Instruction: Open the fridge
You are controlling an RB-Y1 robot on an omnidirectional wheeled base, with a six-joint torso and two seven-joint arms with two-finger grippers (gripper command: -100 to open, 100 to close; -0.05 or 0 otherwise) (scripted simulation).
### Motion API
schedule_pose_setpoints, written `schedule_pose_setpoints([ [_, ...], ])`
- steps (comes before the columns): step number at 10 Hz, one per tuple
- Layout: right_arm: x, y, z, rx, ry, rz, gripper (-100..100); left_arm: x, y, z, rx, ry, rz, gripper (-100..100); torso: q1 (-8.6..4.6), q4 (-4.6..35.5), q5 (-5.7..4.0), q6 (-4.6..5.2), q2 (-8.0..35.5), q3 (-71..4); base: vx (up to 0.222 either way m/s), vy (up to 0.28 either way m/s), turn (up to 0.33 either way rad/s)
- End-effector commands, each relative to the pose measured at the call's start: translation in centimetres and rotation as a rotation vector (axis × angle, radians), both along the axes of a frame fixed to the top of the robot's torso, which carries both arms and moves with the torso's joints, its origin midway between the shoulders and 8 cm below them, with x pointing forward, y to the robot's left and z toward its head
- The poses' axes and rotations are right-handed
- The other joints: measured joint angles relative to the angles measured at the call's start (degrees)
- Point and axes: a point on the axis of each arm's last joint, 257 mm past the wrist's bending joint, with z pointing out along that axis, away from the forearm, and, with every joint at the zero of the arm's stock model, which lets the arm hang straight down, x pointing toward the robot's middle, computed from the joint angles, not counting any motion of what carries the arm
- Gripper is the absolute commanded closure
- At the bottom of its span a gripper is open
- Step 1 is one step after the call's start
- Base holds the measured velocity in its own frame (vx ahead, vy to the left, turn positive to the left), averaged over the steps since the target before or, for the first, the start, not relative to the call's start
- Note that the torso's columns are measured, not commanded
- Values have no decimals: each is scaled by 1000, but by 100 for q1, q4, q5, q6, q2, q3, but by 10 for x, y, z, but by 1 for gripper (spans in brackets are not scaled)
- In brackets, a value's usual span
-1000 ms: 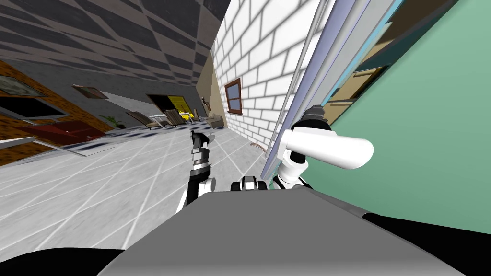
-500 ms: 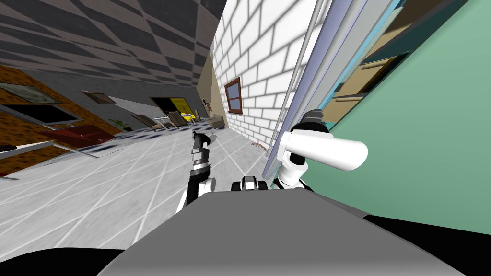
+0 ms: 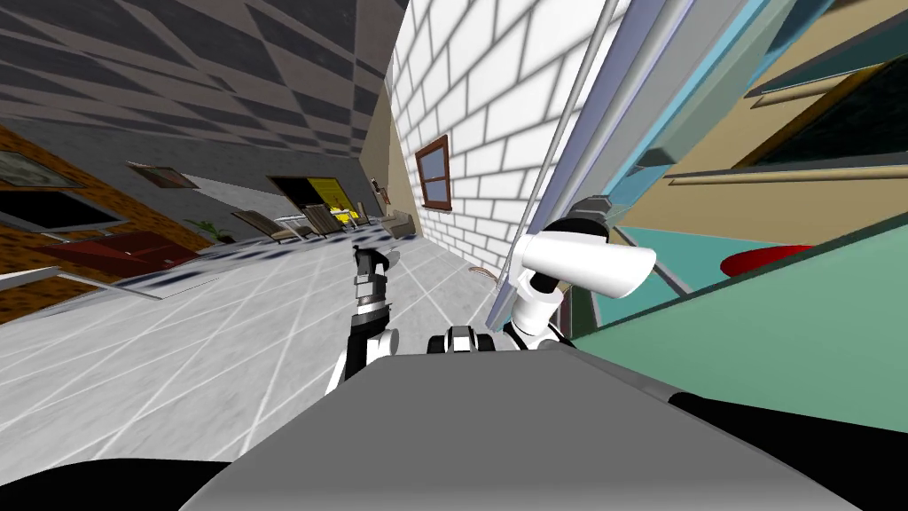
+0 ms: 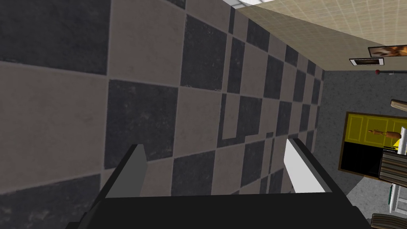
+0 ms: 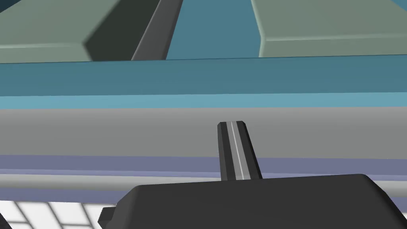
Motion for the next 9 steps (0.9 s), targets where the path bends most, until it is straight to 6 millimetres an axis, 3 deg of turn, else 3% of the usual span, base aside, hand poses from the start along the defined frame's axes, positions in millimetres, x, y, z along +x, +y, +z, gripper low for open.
schedule_pose_setpoints([
  [1, -6, -10, 8, -17, -11, -58, 100, 0, 0, 0, 0, 0, 0, 0, -14, 0, -7, 0, 12, 9, 246, 81, 13],
  [3, -9, -15, 11, -23, -12, -90, 100, 0, 0, 0, 0, 0, 0, 0, -36, 14, -11, 21, 19, 6, 206, 143, -31],
  [6, -18, -28, 21, -40, -13, -185, 100, 0, 0, 0, 0, 0, 0, 0, 62, -11, 12, -15, 3, 12, 235, 167, -26],
  [8, -16, -27, 21, -39, -13, -179, 100, 0, 0, 0, 0, 0, 0, 0, 49, -11, 7, -16, 16, 18, 149, 106, -3],
  [9, -19, -32, 32, -72, -23, -203, -100, 0, 0, 0, 0, 0, 0, 0, 21, 2, -1, -14, 58, 44, 28, 18, 16],
])
